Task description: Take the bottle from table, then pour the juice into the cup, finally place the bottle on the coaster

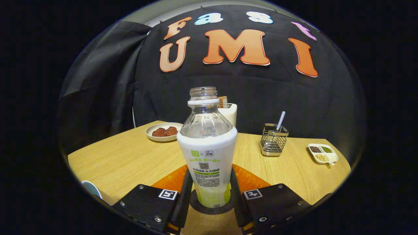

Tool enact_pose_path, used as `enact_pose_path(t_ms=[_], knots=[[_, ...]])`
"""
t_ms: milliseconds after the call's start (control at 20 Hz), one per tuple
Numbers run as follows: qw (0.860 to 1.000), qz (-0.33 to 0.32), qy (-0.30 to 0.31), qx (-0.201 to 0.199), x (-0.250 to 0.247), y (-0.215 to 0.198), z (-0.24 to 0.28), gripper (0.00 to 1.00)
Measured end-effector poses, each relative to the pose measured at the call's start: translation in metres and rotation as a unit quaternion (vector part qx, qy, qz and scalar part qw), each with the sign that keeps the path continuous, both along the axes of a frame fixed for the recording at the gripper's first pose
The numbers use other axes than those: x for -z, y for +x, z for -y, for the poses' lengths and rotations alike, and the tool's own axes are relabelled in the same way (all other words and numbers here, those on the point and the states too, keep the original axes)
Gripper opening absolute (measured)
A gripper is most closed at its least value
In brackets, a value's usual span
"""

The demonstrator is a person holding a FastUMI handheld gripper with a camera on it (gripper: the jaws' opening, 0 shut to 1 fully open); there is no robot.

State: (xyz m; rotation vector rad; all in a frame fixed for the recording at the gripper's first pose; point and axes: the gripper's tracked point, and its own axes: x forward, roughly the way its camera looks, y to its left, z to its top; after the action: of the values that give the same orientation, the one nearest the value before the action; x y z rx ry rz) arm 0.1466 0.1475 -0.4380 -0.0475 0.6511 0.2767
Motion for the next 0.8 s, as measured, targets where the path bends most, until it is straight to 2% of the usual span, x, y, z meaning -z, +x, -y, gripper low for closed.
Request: enact_pose_path(t_ms=[250,300,400,500,700,800], knots=[[0.998,-0.035,0.042,0.019,-0.011,-0.008,0.001,0.71],[0.998,-0.030,0.049,0.019,-0.022,-0.009,0.000,0.83],[0.998,-0.005,0.054,0.024,-0.050,-0.008,0.004,0.93],[0.997,0.020,0.064,0.032,-0.085,-0.012,0.009,0.97],[0.992,0.077,0.092,0.040,-0.172,-0.030,0.014,0.98],[0.989,0.114,0.080,0.049,-0.217,-0.042,0.025,0.97]])
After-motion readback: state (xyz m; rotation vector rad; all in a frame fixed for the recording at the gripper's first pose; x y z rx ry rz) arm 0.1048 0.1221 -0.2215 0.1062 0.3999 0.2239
